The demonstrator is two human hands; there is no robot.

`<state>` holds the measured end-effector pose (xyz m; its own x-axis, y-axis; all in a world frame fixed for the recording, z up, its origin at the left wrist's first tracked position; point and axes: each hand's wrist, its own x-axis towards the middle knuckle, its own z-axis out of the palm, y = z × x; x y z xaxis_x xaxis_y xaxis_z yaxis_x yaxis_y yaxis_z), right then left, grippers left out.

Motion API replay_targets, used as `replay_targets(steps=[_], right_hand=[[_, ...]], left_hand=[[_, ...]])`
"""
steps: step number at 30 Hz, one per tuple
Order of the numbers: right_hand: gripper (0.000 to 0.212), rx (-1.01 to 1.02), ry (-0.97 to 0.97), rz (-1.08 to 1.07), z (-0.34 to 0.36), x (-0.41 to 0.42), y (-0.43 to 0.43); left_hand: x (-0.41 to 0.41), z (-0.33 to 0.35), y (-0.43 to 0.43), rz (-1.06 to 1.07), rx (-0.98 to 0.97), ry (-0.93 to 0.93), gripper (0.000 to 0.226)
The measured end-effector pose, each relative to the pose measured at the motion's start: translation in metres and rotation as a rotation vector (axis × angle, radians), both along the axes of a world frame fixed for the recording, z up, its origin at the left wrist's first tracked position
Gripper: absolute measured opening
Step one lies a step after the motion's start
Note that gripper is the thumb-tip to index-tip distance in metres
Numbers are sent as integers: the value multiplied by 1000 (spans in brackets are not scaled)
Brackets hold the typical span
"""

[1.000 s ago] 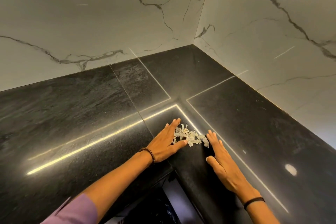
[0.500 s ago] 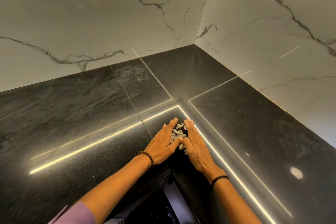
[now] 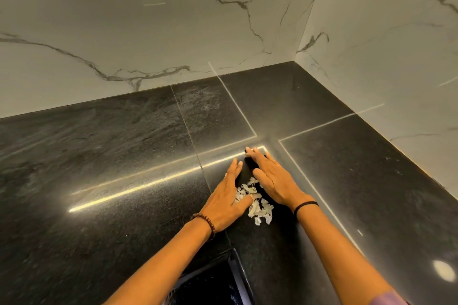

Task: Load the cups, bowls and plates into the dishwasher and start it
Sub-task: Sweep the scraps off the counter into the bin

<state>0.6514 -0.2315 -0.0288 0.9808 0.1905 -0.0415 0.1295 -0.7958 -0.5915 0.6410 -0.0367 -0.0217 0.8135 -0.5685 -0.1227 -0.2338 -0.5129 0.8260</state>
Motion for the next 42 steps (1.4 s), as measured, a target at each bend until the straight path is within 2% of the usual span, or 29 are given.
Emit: replay_targets(steps=[4,12,15,20,23,25,29,35,38,42], right_hand=[[57,23,11,61,-6,-22,1],[61,48,5,-10,-7,-73,20],[62,44,47,-79,1,-91,35],[69,200,102,-220,22,-110,52],[78,111,124,-274,26,-119,50],[78,5,148,-254,26,-125,51],[62,-146,179,-248,29,-132,65],[52,-246,56,-385,15,-128,95],[54,-267,-78,-397,11,-127,102],[46,-271,-220,-444,12,-129,110]], left_hand=[[-2,2,-3,17,34,-3,94],[-14,1,11,-62,50,32,91],[-18,-1,20,-107,42,14,91],[-16,4,36,-219,20,32,101],[-10,2,49,-277,21,6,106],[-6,0,54,-297,37,-43,98],[-8,-5,47,-292,69,-153,76],[-10,-1,38,-265,119,-289,54],[-12,2,32,-274,156,-336,42],[-17,4,24,-235,184,-446,21]])
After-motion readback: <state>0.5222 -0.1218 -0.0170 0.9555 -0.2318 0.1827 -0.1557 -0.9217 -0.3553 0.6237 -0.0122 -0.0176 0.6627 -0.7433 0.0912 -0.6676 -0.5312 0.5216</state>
